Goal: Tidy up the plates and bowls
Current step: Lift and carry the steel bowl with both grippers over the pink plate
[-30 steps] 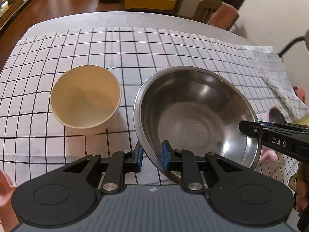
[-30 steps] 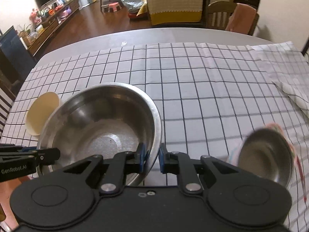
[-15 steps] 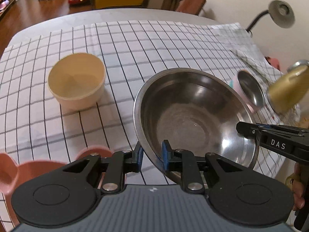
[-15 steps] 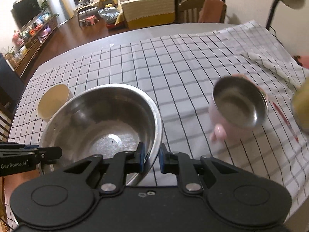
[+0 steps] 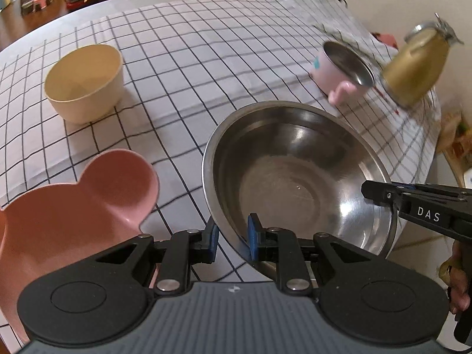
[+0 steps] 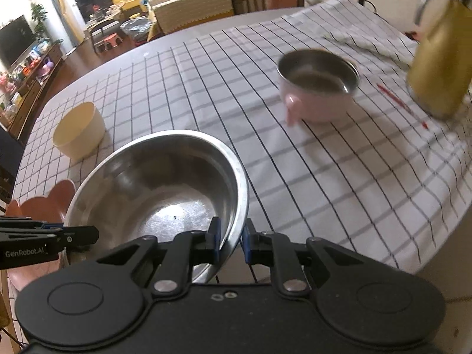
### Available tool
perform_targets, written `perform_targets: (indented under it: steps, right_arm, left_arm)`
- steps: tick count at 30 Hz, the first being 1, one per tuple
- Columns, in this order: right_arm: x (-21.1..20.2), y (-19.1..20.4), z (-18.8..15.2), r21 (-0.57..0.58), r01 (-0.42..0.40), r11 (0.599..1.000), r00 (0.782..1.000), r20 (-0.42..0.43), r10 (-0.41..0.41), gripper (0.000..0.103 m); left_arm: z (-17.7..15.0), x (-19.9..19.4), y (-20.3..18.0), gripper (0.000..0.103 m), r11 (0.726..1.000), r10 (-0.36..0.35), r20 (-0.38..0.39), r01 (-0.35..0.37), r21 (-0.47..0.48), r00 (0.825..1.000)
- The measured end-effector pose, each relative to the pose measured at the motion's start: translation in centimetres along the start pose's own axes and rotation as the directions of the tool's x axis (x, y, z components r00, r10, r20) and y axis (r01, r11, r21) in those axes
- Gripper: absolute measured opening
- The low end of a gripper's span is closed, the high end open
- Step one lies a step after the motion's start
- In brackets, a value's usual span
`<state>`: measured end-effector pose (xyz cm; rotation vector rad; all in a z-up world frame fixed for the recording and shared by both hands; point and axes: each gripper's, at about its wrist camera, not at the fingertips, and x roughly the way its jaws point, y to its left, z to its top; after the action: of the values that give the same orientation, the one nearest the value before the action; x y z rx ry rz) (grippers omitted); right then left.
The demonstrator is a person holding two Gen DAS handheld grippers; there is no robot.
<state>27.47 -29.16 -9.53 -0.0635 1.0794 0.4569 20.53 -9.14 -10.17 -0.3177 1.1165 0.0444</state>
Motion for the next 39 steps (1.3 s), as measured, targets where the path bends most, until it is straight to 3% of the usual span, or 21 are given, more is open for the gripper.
perform_targets:
  steps: [13, 39]
  right_arm:
    - [0.5, -0.9, -3.9, 0.067, 0.012, 0.998, 0.999, -0.043, -0.009, 0.015]
    - [1.4, -0.9, -4.5, 0.125, 0.024, 0.992, 0.994, -0.107, -0.011, 0.018]
  left_arm:
    - [-2.1, 1.8, -0.5, 0.019, 0.997, 0.009, -0.061, -0.004, 0.083, 0.998]
    - [-2.2, 2.5, 0.3, 0.020, 0.995, -0.010, -0.105, 0.021, 0.102, 0.994]
